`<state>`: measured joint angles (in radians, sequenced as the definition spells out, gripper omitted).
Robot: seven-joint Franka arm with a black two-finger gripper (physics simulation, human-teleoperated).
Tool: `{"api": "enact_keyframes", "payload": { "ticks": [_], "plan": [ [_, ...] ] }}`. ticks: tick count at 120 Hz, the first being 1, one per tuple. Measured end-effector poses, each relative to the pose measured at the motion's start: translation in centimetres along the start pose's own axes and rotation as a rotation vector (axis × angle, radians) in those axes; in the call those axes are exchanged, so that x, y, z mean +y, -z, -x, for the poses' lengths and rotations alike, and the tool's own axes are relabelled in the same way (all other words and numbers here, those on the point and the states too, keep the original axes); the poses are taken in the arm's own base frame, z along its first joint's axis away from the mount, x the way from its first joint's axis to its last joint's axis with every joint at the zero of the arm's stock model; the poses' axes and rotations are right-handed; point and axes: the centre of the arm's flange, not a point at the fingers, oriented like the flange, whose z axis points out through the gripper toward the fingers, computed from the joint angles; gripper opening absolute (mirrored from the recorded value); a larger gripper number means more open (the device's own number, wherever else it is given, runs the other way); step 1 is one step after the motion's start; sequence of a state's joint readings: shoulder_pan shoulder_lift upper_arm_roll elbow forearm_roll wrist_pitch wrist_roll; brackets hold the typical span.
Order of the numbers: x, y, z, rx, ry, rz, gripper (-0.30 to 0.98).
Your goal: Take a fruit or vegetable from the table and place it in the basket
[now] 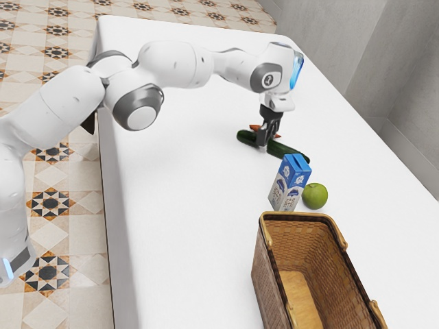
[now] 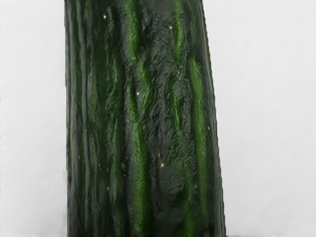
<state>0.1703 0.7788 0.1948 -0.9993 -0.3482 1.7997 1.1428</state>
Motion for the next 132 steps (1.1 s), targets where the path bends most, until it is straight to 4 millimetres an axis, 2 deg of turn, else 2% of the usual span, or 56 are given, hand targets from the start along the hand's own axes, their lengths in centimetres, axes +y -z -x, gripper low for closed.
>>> {"api": "enact_keyframes", "payload": {
  "ticks": [7,26,42,48,58,78,82,88,94,100,113,132],
  "plan": [
    [0.0,0.1,0.0,-0.001,0.001,-0.001,0.24],
    [0.0,0.2,0.0,-0.002,0.006,-0.002,0.23],
    [0.4,1.9,-0.2,0.002,0.009,-0.009,0.23],
    [0.8,3.5,-0.4,0.005,0.006,-0.017,0.23],
    [1.6,7.1,-1.3,0.013,-0.005,-0.044,0.23],
    [5.2,16.7,-3.0,0.043,-0.034,-0.107,0.23],
    [6.4,18.5,-3.5,0.049,-0.042,-0.116,0.22],
    [9.2,21.4,-5.1,0.056,-0.072,-0.136,0.23],
    [13.1,24.4,-7.2,0.069,-0.117,-0.151,0.22],
    [17.0,26.1,-9.2,0.073,-0.166,-0.147,0.21],
    [24.6,26.7,-12.7,0.05,-0.276,-0.104,0.21],
    [32.2,23.5,-16.8,-0.05,-0.431,-0.054,0.2]
  ]
}}
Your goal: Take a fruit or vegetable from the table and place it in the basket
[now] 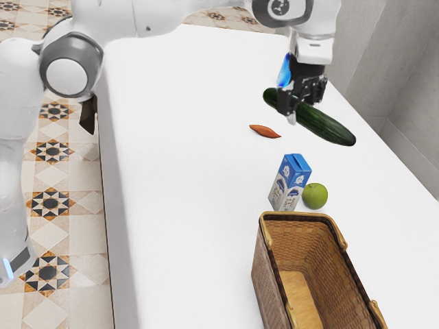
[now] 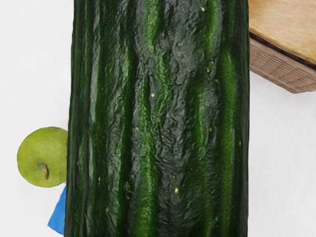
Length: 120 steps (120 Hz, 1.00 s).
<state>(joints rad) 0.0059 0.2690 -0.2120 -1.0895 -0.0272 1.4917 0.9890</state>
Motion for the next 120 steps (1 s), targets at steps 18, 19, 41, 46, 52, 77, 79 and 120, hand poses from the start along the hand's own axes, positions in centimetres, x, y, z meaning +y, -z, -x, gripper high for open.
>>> {"api": "enact_keyframes", "payload": {
  "ticks": [18,19,41,46,52,77,79,120],
  "plan": [
    [6.9,0.0,-7.1,-0.041,-0.187,0.003,0.19],
    [7.3,0.1,-7.5,-0.043,-0.197,0.002,0.19],
    [14.3,-1.6,-13.0,-0.069,-0.362,0.016,0.18],
    [15.4,-1.6,-13.9,-0.064,-0.386,0.014,0.18],
    [16.4,-1.7,-14.7,-0.058,-0.408,0.014,0.18],
    [16.1,-7.7,-17.7,-0.041,-0.453,0.073,0.17],
    [16.2,-8.0,-18.1,-0.036,-0.459,0.075,0.17],
    [15.6,-12.4,-22.2,0.022,-0.501,0.065,0.17]
  ]
}}
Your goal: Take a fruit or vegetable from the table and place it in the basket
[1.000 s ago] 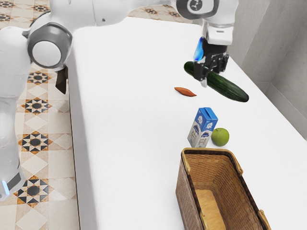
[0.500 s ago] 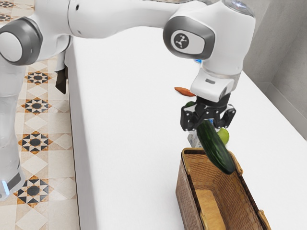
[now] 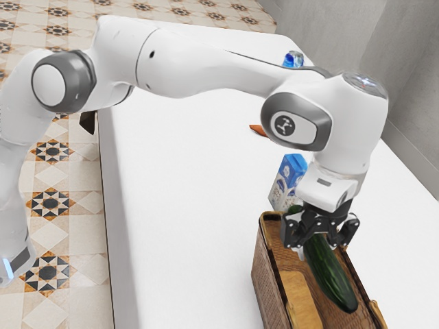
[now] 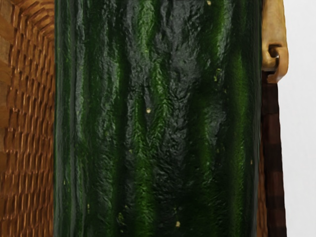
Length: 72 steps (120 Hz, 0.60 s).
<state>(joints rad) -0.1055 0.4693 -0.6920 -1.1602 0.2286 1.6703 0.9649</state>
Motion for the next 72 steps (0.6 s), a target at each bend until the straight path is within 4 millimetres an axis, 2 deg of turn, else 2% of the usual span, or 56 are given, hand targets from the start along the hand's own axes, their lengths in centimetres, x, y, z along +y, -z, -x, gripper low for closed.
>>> {"api": "enact_keyframes", "payload": {
  "ticks": [18,26,33,52,58,64,68,72],
  "plan": [
    [-1.0,-1.6,0.1,-0.008,0.004,-0.004,0.17],
    [-1.0,-1.5,0.1,-0.018,0.005,-0.012,0.35],
    [-1.1,-1.5,0.2,-0.025,0.008,-0.018,0.47],
    [-1.0,-1.1,0.3,-0.039,0.015,-0.034,0.62],
    [-0.1,1.5,0.7,-0.059,0.027,-0.067,0.64],
    [1.7,5.9,2.1,-0.116,0.074,-0.126,0.65],
    [2.8,8.6,4.8,-0.171,0.152,-0.163,0.66],
    [3.4,10.5,9.5,-0.22,0.272,-0.174,0.66]
  ]
}}
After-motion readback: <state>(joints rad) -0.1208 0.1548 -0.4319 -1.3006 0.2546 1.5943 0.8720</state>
